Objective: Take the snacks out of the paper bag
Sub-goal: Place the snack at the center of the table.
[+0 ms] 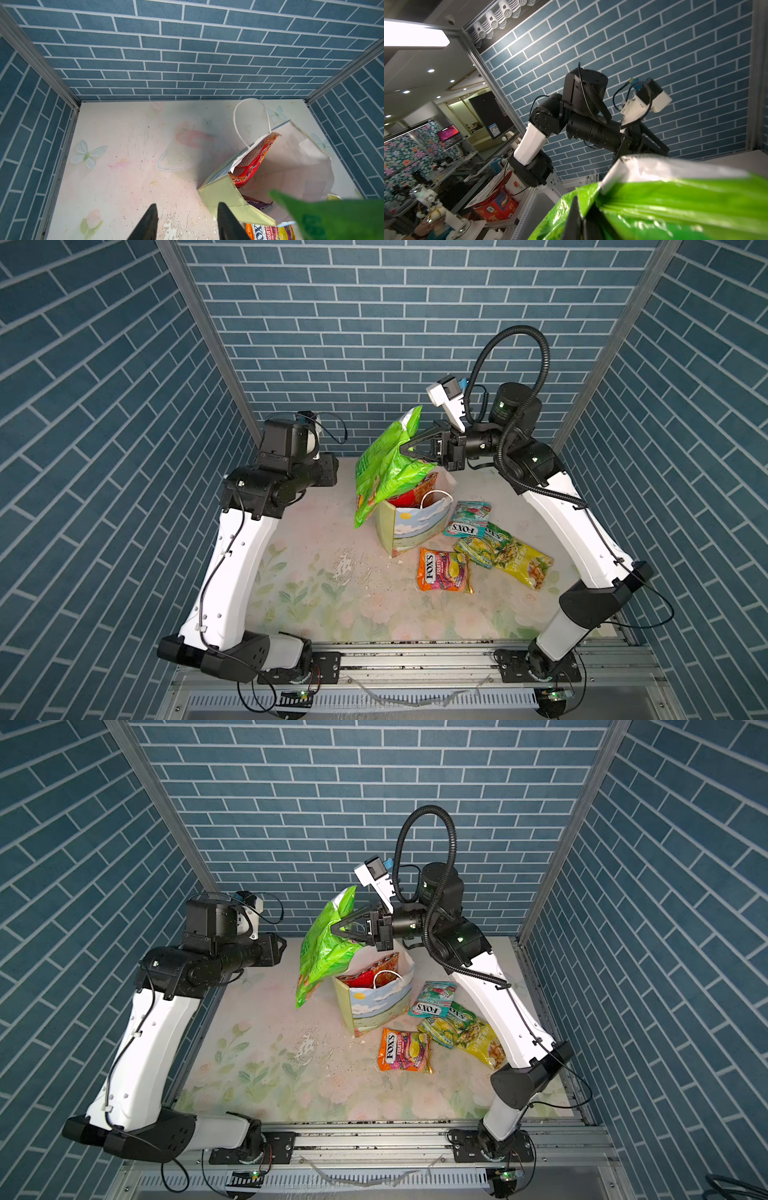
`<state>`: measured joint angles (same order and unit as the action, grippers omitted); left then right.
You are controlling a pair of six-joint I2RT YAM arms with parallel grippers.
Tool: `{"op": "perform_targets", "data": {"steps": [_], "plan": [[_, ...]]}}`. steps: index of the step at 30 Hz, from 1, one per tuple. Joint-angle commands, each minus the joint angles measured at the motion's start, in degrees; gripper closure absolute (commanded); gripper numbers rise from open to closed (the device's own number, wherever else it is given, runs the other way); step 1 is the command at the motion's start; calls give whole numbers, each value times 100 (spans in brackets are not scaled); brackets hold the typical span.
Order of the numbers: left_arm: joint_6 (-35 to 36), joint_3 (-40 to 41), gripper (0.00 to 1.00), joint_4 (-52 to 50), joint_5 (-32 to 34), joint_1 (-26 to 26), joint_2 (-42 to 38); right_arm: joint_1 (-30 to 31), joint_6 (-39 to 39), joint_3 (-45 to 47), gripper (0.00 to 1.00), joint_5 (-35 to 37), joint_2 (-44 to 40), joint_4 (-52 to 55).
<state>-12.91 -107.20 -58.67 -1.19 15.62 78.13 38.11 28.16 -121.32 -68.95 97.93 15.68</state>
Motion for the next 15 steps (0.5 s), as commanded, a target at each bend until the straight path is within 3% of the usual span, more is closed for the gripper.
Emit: {"op": "perform_targets", "data": {"steps": [1, 7, 10, 13, 15], "plan": [[-135, 118, 52, -77, 101, -41, -153, 90, -496, -423, 100, -682, 258, 669], [-278, 230, 52, -74, 28, -41, -235, 398, -513, -462, 100, -1005, 794, 866], [-319, 318, 52, -69, -26, -43, -262, 612, -898, -484, 100, -977, 990, 1356], [-327, 377, 52, -72, -13, -41, -305, 775, -2086, -1027, 100, -654, 1343, 3025], [-327, 384, 52, -95, -12, -47, -324, 928, -3241, -1880, 100, 51, 1805, 4819]]}}
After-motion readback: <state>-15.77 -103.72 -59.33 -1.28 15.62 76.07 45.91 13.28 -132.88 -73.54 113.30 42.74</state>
